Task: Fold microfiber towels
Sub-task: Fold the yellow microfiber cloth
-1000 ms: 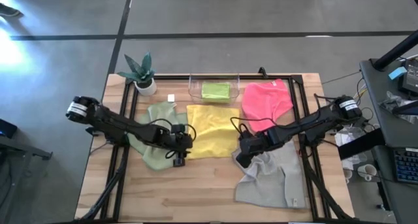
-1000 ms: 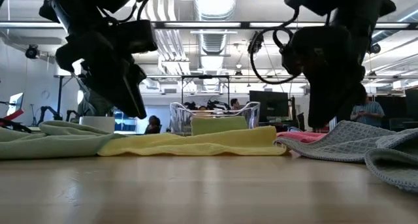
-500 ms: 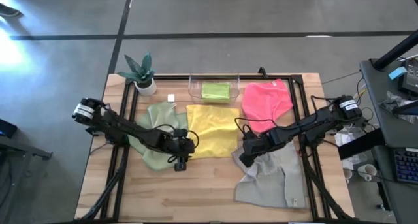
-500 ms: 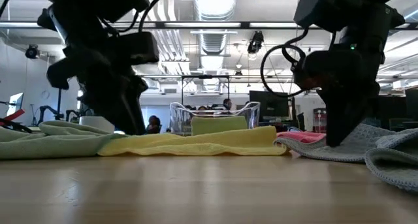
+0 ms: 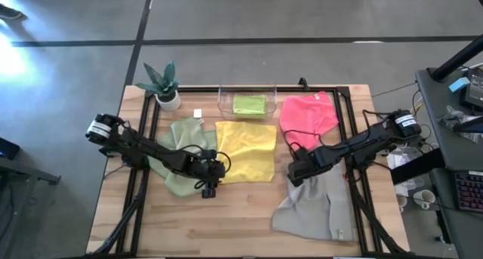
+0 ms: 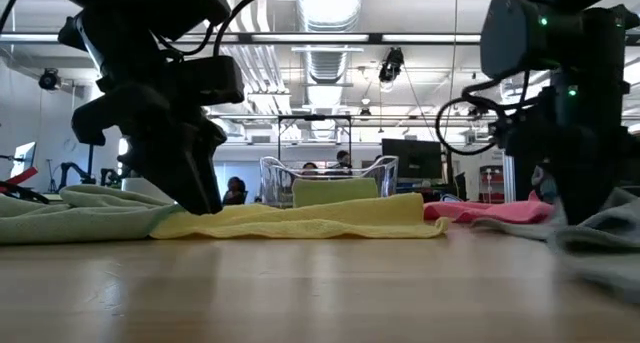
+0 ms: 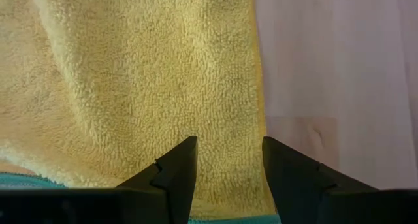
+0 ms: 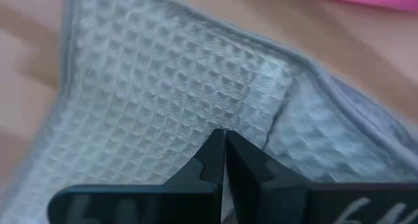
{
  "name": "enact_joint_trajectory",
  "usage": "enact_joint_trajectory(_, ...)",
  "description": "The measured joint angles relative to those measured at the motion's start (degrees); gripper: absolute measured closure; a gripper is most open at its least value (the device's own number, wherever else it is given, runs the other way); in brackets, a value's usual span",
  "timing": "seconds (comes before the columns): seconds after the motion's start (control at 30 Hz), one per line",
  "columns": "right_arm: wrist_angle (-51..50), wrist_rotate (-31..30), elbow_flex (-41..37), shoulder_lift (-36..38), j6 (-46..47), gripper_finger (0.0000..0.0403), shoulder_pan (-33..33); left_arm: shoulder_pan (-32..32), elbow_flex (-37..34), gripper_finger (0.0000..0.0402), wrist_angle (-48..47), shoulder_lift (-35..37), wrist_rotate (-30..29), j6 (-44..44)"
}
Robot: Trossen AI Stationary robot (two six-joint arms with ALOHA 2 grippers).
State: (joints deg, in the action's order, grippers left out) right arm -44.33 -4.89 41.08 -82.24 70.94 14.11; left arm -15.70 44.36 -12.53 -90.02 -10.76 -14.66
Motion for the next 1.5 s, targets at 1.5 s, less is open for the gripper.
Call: enact_joint_trajectory(1.5, 32.5, -1.5, 8.6, -9.6, -61.8, 0.0241, 1.9, -5.0, 0.7, 0.0244, -4.4, 3.8, 3.1, -4.6)
